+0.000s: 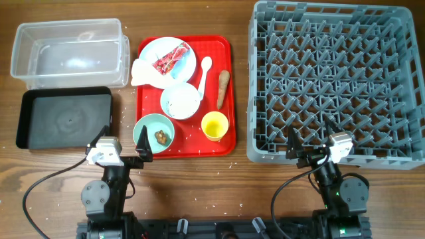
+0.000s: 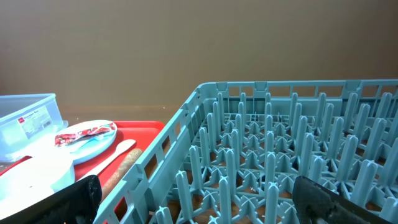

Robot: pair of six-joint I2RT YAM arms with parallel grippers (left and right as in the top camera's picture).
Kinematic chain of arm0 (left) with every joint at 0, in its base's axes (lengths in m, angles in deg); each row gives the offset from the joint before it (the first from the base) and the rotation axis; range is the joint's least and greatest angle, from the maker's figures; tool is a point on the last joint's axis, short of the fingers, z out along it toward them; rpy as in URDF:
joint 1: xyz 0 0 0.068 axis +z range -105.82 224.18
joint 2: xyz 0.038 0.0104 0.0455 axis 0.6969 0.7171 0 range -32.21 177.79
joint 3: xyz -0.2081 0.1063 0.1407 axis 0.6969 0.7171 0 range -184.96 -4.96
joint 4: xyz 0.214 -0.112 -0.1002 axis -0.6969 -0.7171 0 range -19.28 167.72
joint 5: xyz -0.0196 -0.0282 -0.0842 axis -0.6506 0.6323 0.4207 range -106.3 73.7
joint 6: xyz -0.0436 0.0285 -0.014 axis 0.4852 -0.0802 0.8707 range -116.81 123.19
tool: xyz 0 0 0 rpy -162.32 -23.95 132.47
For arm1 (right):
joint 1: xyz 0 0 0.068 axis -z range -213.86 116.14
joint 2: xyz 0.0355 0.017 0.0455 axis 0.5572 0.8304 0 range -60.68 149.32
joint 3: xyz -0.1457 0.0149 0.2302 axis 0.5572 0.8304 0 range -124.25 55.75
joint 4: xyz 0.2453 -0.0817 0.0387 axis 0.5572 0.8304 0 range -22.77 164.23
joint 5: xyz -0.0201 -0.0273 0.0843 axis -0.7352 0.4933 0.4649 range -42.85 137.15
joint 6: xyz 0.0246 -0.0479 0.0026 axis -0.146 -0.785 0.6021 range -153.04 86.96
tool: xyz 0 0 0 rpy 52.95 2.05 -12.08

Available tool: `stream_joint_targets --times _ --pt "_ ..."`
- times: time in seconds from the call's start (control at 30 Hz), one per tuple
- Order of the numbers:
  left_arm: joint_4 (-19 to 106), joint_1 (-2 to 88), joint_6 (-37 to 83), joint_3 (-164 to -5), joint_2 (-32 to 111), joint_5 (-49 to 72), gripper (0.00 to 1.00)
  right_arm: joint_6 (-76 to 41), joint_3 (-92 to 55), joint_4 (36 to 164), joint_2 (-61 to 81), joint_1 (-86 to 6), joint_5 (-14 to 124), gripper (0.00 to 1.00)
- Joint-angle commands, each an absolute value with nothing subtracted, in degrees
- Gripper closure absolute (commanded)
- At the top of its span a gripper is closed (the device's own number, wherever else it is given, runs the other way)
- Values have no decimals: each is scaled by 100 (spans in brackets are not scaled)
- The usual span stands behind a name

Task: Sort waste into correct bins and load items into the dishwasher rack

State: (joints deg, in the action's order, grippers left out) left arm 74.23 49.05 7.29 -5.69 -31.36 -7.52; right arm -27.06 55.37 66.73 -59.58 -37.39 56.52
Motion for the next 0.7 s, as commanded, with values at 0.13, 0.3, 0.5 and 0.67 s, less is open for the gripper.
stream_joint_targets --times 0.13,0.3,0.5,0.67 --pt "7405 4867 681 -530 -3204 -829 0 -2704 5546 6647 -6004 -3717 5600 0" --pt "7408 4867 683 -530 -3204 -829 0 -2706 5546 6645 -6004 -3717 5600 0" --pt "7408 4867 683 -530 -3204 -829 0 -2708 5546 6645 -6004 -3717 5545 0" --pt "7405 4867 683 -530 -3204 -829 0 -2704 5546 6641 -6004 -3717 5427 0"
